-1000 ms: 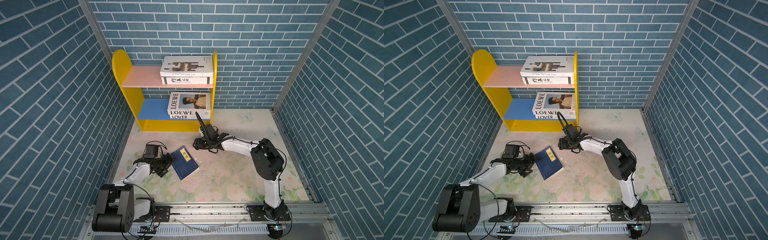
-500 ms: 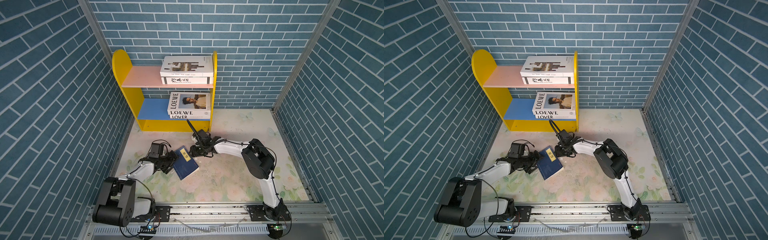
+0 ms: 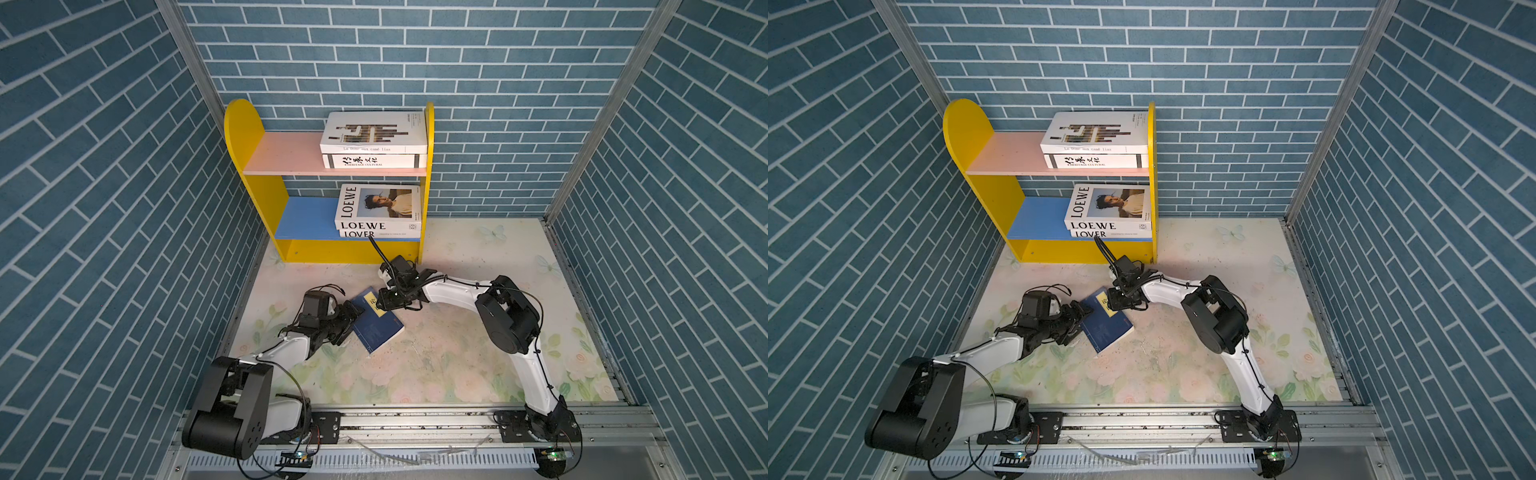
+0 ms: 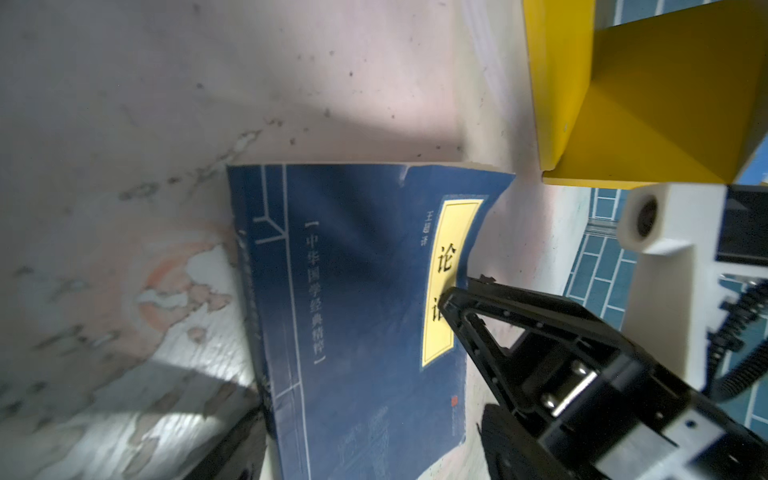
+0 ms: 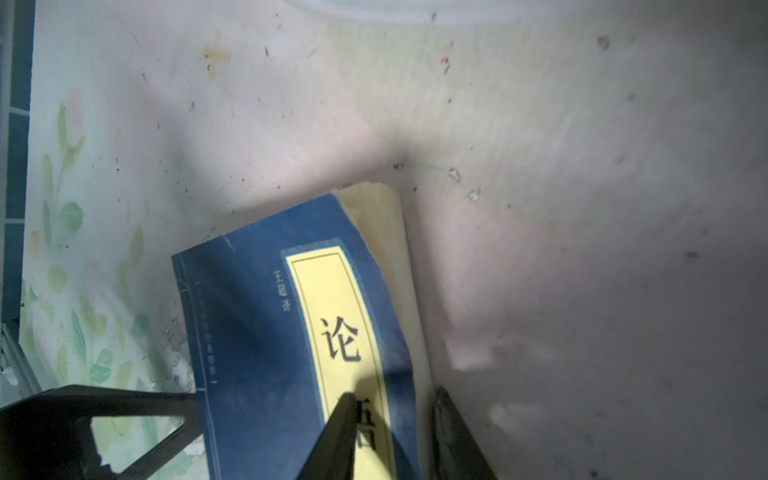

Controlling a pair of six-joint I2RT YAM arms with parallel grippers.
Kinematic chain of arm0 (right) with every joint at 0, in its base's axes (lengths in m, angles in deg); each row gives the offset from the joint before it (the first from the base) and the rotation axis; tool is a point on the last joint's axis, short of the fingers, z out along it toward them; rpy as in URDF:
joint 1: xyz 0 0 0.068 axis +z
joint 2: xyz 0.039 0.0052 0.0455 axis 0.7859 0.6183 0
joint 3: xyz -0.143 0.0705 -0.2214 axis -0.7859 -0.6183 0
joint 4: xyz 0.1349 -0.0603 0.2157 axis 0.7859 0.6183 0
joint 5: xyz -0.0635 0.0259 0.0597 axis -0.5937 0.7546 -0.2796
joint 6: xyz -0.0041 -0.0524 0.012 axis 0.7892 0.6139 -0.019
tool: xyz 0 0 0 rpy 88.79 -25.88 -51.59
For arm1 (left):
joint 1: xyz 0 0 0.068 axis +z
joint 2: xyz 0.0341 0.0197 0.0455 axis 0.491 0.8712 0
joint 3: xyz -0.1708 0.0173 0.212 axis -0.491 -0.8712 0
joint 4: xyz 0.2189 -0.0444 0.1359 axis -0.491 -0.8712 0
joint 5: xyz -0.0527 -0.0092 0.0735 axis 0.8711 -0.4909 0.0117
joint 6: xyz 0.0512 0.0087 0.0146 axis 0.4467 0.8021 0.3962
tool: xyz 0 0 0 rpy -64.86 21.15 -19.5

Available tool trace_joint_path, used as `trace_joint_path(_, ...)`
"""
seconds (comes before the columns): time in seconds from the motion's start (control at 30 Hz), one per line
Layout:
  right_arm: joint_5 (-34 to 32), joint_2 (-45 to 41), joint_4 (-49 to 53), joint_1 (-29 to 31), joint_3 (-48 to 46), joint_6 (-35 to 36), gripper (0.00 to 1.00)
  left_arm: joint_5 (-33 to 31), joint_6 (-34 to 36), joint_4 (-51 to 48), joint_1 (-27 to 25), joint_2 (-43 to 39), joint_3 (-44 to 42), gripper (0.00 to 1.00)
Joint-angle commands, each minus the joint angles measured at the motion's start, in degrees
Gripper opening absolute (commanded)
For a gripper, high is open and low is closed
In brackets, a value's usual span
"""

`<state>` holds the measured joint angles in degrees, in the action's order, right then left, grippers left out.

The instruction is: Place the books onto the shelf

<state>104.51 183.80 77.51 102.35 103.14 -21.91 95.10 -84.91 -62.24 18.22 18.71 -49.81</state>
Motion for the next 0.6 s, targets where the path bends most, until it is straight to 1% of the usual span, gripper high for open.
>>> trace_joint_path(0.0, 5.2, 5.1, 5.5, 2.2, -0.6, 0.6, 0.31, 5.7, -1.7, 17.4, -1.2, -3.4, 1.4, 0.82)
trace_joint_path(0.03, 5.5, 5.3, 5.5, 2.2, -0.6, 0.5, 0.3, 6.0, -1.7, 19.2, -1.2, -3.5, 1.5, 0.82)
trace_joint_path(0.07, 5.8, 5.4, 5.5, 2.2, -0.4, 0.5, 0.3, 6.2, -4.0, 21.0, -1.2, -3.5, 1.4, 0.82)
trace_joint_path(0.17, 6.2, 5.3, 5.4, 2.2, -0.1, 0.4, 0.3, 6.6, -6.5, 26.4, -1.2, -2.3, 0.8, 0.81)
trace_joint_path(0.33, 5.6, 4.9, 5.1, 2.2, -0.4, -0.5, 0.3, 6.9, -8.4, 29.9, -1.2, 0.9, -0.3, 0.79)
trace_joint_path(0.43, 5.1, 4.6, 4.5, 2.2, -0.9, -1.3, 0.3, 6.5, -7.6, 27.4, -1.2, 1.5, -0.4, 0.78)
trace_joint_path(0.5, 4.9, 4.5, 4.2, 2.2, -1.2, -1.8, 0.3, 5.5, -5.4, 21.6, -1.2, 1.0, 0.3, 0.78)
trace_joint_path(0.57, 4.7, 4.3, 4.0, 2.2, -1.3, -2.2, 0.3, 4.7, -1.6, 14.2, -1.2, 0.1, 1.8, 0.76)
